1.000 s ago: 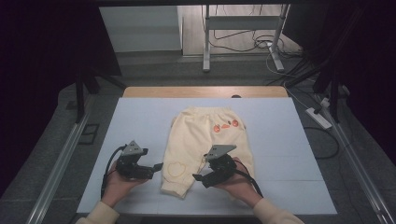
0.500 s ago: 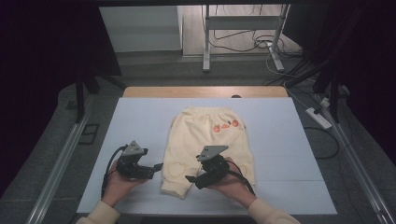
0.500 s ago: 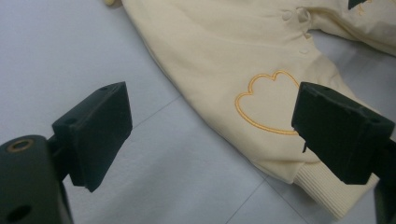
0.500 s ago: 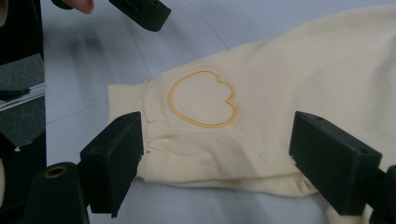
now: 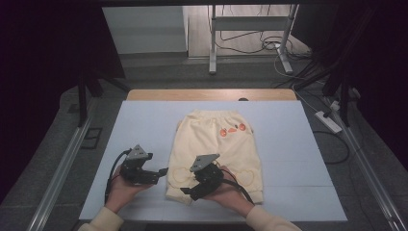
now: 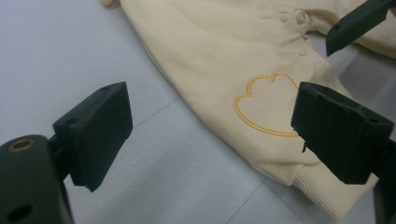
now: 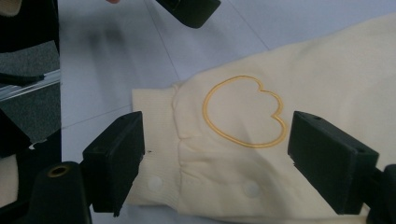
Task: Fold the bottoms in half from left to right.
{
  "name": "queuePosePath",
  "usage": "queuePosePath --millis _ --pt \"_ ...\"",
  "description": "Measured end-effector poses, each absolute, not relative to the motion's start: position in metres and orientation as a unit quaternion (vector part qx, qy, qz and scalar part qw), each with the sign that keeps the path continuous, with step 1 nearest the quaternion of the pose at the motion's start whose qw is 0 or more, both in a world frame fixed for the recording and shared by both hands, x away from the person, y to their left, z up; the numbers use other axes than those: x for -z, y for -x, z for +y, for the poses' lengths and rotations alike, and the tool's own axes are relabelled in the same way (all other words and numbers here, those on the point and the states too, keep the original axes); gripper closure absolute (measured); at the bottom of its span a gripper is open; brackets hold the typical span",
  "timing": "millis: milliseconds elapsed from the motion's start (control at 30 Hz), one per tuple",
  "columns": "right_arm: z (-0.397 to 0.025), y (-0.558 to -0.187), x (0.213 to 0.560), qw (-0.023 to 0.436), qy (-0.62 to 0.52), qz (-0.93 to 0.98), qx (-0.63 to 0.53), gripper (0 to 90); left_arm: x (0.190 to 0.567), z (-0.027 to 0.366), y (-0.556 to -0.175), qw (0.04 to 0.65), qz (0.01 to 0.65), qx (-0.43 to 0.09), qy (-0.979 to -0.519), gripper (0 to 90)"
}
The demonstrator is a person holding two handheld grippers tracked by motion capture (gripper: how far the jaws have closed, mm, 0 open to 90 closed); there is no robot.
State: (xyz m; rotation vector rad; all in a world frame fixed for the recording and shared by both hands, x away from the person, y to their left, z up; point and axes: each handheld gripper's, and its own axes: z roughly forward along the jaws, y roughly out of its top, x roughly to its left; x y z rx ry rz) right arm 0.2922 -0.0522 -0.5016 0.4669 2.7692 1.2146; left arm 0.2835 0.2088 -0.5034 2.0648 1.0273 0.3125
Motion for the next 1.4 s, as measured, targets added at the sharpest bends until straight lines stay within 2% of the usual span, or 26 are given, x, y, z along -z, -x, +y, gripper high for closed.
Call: queuePosePath --millis 600,867,933,1067,1233,1267,1400 --pt "-0.028 -0.274 0.518 0.021 -0.112 0.920 -0.376 23.2 0.504 0.210 -0.286 0.393 0.406 -0.122 -0.816 13.3" --pt "-0.018 -0.273 0.523 0.019 -0.097 0.922 -0.374 28.1 0.505 0.210 -0.287 0.391 0.408 -0.120 -0.816 13.3" --pt "-0.014 -0.271 0.526 0.030 -0.087 0.928 -0.361 33.4 0.505 0.211 -0.287 0.390 0.410 -0.118 -0.816 13.3" --pt "-0.012 -0.272 0.530 0.039 -0.087 0.933 -0.346 36.6 0.505 0.211 -0.287 0.389 0.411 -0.119 -0.816 13.3" --pt "-0.014 -0.270 0.532 0.063 -0.087 0.932 -0.345 47.4 0.506 0.212 -0.287 0.388 0.412 -0.119 -0.816 13.4" --pt "-0.014 -0.270 0.532 0.063 -0.087 0.932 -0.345 47.4 0.506 0.212 -0.288 0.388 0.412 -0.119 -0.816 13.4" --pt "-0.016 -0.272 0.530 0.073 -0.090 0.933 -0.341 60.2 0.506 0.212 -0.288 0.388 0.411 -0.120 -0.816 13.4"
